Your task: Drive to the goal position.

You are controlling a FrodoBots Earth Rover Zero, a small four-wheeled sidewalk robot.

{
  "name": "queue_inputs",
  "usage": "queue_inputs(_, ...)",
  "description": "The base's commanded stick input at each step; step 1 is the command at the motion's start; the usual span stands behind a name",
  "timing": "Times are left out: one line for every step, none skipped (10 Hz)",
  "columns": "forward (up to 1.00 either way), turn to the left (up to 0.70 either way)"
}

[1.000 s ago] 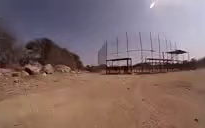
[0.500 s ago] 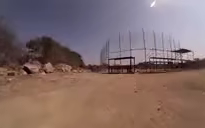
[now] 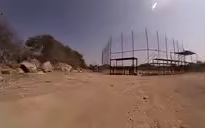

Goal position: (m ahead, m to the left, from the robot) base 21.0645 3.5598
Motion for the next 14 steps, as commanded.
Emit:
queue_inputs(1.0,0.0)
queue_inputs(1.0,0.0)
queue_inputs(1.0,0.0)
queue_inputs(1.0,0.0)
queue_inputs(1.0,0.0)
queue_inputs(1.0,0.0)
queue_inputs(1.0,0.0)
queue_inputs(1.0,0.0)
queue_inputs(1.0,0.0)
queue_inputs(1.0,0.0)
queue_inputs(1.0,0.0)
queue_inputs(1.0,0.0)
queue_inputs(1.0,0.0)
queue_inputs(1.0,0.0)
